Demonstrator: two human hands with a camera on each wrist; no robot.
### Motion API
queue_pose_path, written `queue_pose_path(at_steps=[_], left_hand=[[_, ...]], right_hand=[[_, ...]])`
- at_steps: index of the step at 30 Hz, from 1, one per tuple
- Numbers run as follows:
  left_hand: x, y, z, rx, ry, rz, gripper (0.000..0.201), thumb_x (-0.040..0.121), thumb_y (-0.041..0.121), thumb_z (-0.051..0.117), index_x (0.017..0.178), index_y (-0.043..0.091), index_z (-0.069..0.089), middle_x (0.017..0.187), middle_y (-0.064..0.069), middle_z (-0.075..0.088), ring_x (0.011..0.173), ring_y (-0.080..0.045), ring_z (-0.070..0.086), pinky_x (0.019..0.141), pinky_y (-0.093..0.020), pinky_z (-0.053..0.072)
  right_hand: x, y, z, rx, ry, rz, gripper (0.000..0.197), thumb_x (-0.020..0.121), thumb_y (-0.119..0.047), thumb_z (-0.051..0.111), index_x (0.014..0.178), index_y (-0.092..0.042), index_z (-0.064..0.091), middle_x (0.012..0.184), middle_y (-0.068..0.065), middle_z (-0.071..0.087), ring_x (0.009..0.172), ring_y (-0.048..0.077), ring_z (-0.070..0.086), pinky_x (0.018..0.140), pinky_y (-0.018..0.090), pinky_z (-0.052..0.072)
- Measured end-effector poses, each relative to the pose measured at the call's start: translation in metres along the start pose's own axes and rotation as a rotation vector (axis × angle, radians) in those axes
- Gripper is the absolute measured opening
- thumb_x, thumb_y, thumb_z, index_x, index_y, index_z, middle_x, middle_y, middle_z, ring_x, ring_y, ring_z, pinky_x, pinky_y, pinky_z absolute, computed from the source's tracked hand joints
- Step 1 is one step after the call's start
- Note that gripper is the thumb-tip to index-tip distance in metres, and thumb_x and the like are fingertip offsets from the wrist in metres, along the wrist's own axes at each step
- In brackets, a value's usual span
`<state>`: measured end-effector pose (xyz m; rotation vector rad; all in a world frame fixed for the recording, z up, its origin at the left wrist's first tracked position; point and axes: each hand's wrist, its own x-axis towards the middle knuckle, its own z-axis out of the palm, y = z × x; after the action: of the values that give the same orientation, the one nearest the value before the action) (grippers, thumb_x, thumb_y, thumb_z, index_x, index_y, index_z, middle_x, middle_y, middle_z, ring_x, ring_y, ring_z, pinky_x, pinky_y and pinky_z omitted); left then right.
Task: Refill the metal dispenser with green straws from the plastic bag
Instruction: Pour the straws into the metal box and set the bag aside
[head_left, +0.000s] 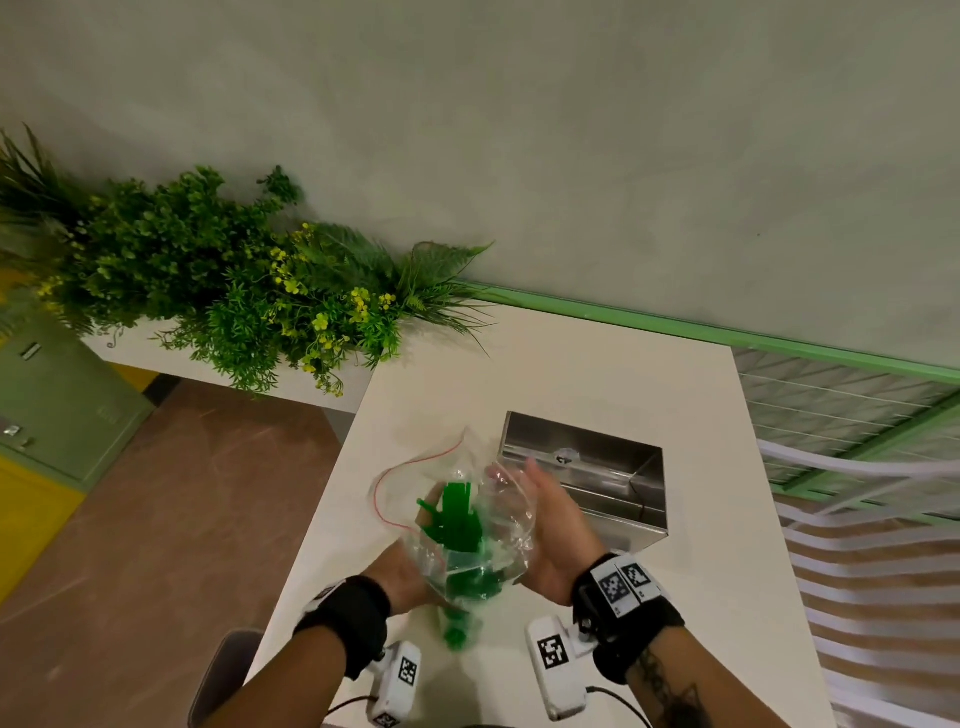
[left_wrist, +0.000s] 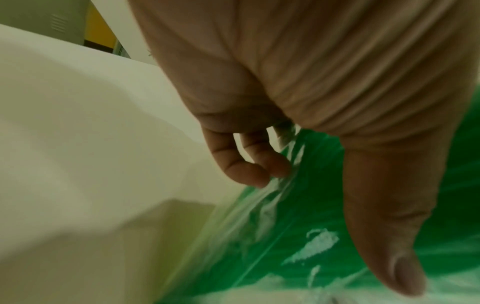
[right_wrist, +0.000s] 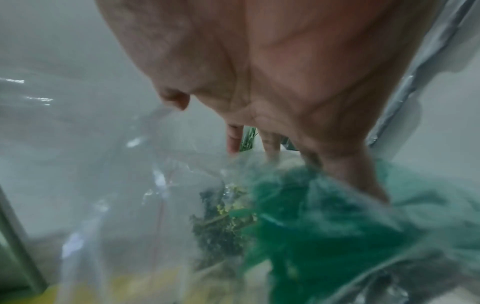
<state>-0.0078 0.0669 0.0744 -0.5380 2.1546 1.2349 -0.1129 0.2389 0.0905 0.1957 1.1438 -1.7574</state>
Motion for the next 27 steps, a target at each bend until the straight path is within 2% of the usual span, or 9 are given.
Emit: queue_pose_path(at_steps=[2,5,8,10,13,18,21,23,27], left_hand=[[-0.002,0.009,0.001,0.020,0.010,0.035,0.040,0.093,0.008,0.074,0.127,0.022,0.058,0.137,-0.010,0.060,0.117,-0.021,0.059,0.102,-0.020,0.042],[0.008,0.000,0.004,-0.176,0.028,0.156,0.050,0.078,-0.002,0.085,0.098,0.037,0.061,0.104,0.011,0.073,0.092,-0.001,0.066,0.108,-0.038,0.051],[0.013,-0.009,0.010,-0.321,0.043,0.206,0.050,0.074,-0.010,0.084,0.105,0.025,0.067,0.086,0.010,0.080,0.085,-0.003,0.074,0.089,-0.034,0.062],[0.013,-0.007,0.014,-0.335,0.094,0.244,0.051,0.064,0.010,0.091,0.108,0.023,0.070,0.093,0.012,0.081,0.089,-0.007,0.075,0.093,-0.042,0.062],[0.016,-0.015,0.018,-0.340,0.131,0.273,0.044,0.066,0.002,0.091,0.100,0.023,0.070,0.089,0.021,0.079,0.085,-0.002,0.074,0.090,-0.037,0.062],[0.018,-0.038,0.019,-0.418,0.306,0.337,0.056,0.070,-0.006,0.090,0.120,0.009,0.069,0.108,0.007,0.079,0.100,-0.010,0.075,0.087,-0.031,0.062],[0.017,-0.043,0.023,-0.407,0.333,0.318,0.052,0.072,0.001,0.090,0.109,0.033,0.074,0.108,0.001,0.080,0.100,-0.017,0.076,0.088,-0.038,0.063],[0.016,-0.046,0.030,-0.367,0.302,0.328,0.061,0.074,0.000,0.089,0.101,0.052,0.072,0.107,0.012,0.079,0.098,-0.006,0.075,0.088,-0.029,0.062],[0.012,-0.044,0.033,-0.317,0.274,0.392,0.072,0.074,0.011,0.090,0.096,0.073,0.062,0.099,0.017,0.077,0.097,0.010,0.070,0.092,-0.027,0.058]], right_hand=[[-0.013,0.002,-0.003,0.093,-0.066,-0.022,0.053,0.105,-0.046,0.037,0.140,-0.016,0.064,0.145,0.025,0.061,0.136,0.049,0.055,0.117,0.073,0.033],[-0.015,0.016,-0.016,-0.324,-0.076,-0.097,0.039,0.092,-0.028,0.065,0.131,-0.033,0.070,0.133,0.015,0.070,0.128,0.041,0.063,0.115,0.068,0.041],[-0.017,0.034,-0.023,-1.024,-0.052,-0.085,0.092,0.080,-0.011,0.080,0.152,-0.049,0.038,0.127,0.000,0.069,0.113,0.028,0.071,0.097,0.051,0.061],[-0.020,0.039,-0.022,-1.033,-0.093,-0.115,0.107,0.081,-0.009,0.085,0.156,-0.048,0.019,0.124,-0.010,0.066,0.114,0.015,0.070,0.093,0.026,0.061],[-0.020,0.039,-0.011,-0.946,-0.040,-0.236,0.085,0.074,-0.048,0.091,0.146,-0.031,0.050,0.134,-0.009,0.066,0.125,0.010,0.065,0.102,0.027,0.056],[-0.014,0.022,-0.007,-0.920,0.014,-0.379,0.073,0.071,-0.031,0.096,0.132,-0.044,0.059,0.133,-0.013,0.067,0.123,0.004,0.065,0.105,0.033,0.056],[-0.010,0.029,-0.018,-1.057,-0.003,-0.243,0.071,0.072,-0.041,0.093,0.131,-0.039,0.055,0.125,-0.021,0.063,0.114,-0.011,0.061,0.107,0.026,0.054],[-0.009,0.037,-0.025,-1.128,0.006,-0.098,0.072,0.061,-0.064,0.088,0.120,-0.044,0.051,0.119,-0.019,0.062,0.110,-0.002,0.063,0.103,0.019,0.051],[-0.005,0.050,-0.026,-1.108,0.040,-0.098,0.073,0.073,-0.035,0.093,0.136,-0.034,0.055,0.134,-0.011,0.064,0.125,0.010,0.063,0.104,0.023,0.053]])
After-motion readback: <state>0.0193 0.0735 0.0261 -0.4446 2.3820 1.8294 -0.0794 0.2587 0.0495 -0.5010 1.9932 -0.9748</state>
